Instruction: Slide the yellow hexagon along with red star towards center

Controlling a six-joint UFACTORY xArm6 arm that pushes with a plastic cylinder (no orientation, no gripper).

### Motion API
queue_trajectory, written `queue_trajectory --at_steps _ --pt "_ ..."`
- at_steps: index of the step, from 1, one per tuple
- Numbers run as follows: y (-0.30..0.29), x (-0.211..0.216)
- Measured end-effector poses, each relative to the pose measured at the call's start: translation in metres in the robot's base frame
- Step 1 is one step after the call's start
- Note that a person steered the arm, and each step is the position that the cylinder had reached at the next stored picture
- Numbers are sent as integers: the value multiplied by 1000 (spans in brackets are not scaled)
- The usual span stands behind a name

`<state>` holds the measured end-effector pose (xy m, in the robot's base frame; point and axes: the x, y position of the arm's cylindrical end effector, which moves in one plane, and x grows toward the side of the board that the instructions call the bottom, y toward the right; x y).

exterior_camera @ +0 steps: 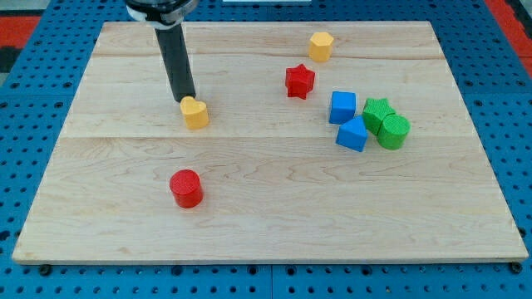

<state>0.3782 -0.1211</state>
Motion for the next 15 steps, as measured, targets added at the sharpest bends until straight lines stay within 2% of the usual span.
queue_trajectory --at_steps 3,5,6,7,9,11,12,13,14,15 --pt "1 30" --pt "20 -97" --pt "83 -153" --pt "118 -179" --pt "248 -173" --pt "160 -96" --pt "159 -92" --pt "186 -66" --pt "180 -47" --pt "205 -39"
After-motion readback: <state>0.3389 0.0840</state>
